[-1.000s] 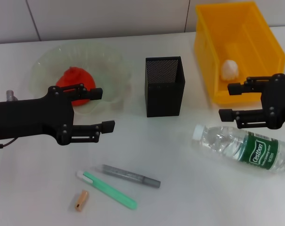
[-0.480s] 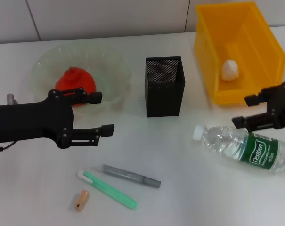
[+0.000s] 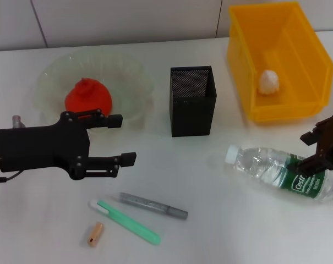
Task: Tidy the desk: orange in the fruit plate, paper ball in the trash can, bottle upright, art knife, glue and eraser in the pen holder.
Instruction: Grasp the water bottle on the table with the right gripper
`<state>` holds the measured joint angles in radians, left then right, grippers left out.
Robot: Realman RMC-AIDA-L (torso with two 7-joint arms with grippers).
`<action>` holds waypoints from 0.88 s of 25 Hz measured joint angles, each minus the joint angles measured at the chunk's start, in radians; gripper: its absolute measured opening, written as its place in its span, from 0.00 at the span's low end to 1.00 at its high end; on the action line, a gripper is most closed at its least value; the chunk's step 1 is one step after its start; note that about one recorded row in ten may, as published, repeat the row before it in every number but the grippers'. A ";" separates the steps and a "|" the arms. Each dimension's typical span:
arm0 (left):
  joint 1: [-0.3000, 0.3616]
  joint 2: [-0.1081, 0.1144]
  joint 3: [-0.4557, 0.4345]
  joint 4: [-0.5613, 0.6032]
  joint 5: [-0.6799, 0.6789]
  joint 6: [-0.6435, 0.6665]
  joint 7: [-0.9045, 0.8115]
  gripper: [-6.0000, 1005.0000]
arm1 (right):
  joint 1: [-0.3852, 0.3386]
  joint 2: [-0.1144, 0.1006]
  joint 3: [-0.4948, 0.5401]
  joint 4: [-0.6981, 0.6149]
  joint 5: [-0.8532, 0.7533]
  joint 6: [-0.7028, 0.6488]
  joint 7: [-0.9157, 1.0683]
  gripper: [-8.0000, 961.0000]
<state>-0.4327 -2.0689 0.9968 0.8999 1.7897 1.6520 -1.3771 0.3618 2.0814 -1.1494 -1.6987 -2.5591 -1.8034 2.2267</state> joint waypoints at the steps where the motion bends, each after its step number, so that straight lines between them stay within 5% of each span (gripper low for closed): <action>1: 0.001 0.000 0.000 -0.003 -0.001 0.000 0.000 0.77 | 0.004 0.000 -0.002 0.000 -0.006 -0.001 0.002 0.76; 22: 0.005 -0.002 0.003 -0.020 -0.007 0.000 0.004 0.76 | 0.021 0.001 -0.010 0.083 -0.055 0.007 0.004 0.76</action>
<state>-0.4279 -2.0708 1.0001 0.8795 1.7823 1.6520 -1.3728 0.3824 2.0820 -1.1596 -1.6161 -2.6140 -1.7963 2.2307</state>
